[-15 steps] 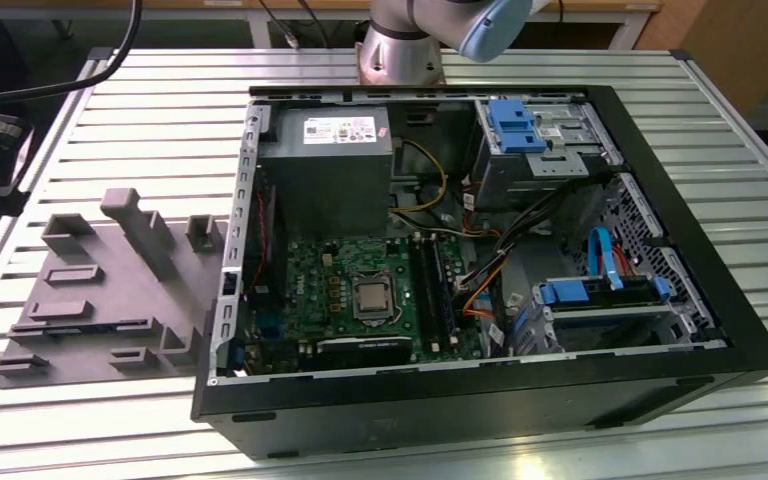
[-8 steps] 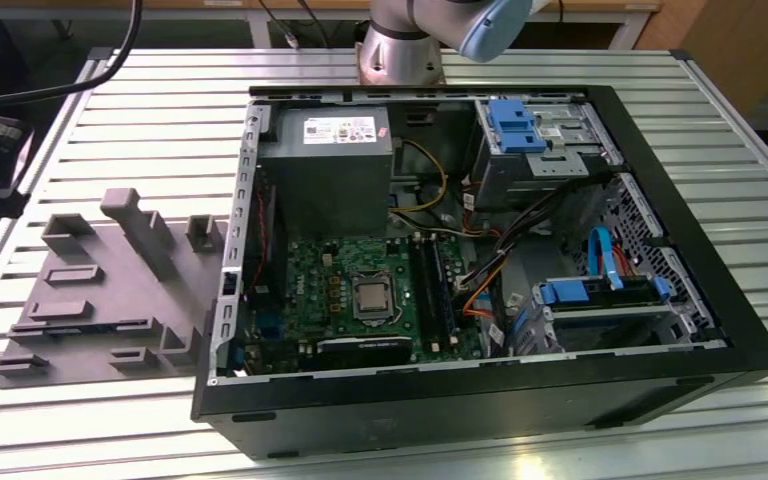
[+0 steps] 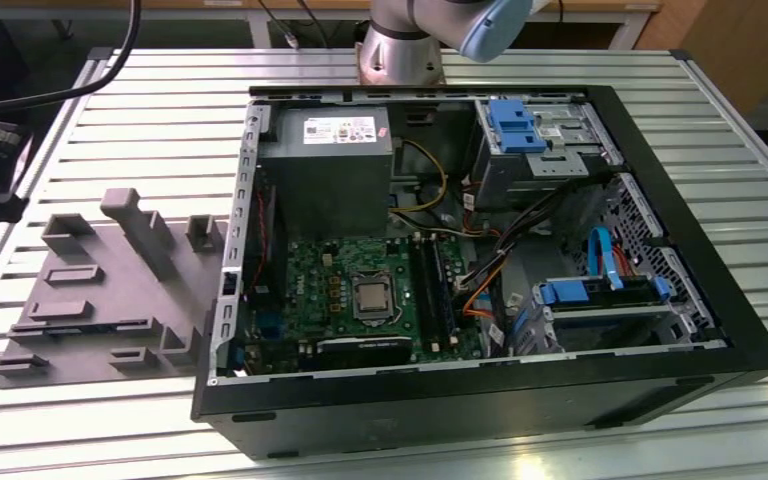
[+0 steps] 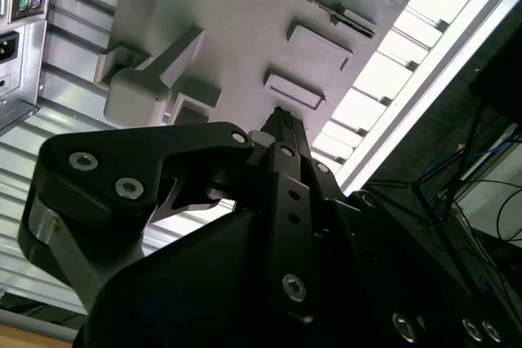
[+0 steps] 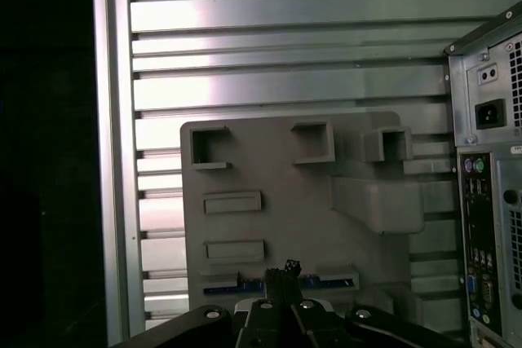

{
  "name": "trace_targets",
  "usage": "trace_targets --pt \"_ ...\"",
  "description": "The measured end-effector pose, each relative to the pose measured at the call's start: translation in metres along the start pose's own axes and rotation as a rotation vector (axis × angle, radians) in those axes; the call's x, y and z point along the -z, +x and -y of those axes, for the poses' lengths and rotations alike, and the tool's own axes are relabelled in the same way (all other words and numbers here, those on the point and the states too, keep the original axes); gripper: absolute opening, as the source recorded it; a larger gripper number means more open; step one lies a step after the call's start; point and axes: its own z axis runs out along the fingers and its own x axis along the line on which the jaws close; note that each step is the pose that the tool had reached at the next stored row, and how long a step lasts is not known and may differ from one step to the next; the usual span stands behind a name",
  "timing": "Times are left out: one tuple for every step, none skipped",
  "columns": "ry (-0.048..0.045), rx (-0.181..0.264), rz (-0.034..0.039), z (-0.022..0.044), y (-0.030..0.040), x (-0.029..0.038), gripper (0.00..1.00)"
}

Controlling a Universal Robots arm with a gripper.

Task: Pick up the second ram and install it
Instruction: 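Reach for the second ram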

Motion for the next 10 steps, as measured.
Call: trace_targets --pt "0.0001 0.0 0.0001 0.0006 0.0 -0.0002 0.11" --pt "0.0 0.0 0.0 0.0011 0.0001 -0.0004 0.11" --pt "0.0 0.0 0.0 0.0017 0.0001 -0.0007 0.11" --pt "0.0 0.0 0.0 0.0023 0.0001 -0.0009 0.11" --pt "0.0 0.0 0.0001 0.003 0.0001 -0.0011 0.11" --pt "0.0001 0.0 0.0 0.0036 0.0001 -0.0013 0.11" --pt "0.0 0.0 0.0 0.0043 0.0001 -0.0015 0.11" --pt "0.0 0.0 0.0001 0.005 0.0002 -0.0017 0.11" --pt "0.0 0.0 0.0 0.0056 0.0002 -0.002 0.11" --pt "0.0 0.0 0.0001 0.0061 0.0002 -0.0022 0.11"
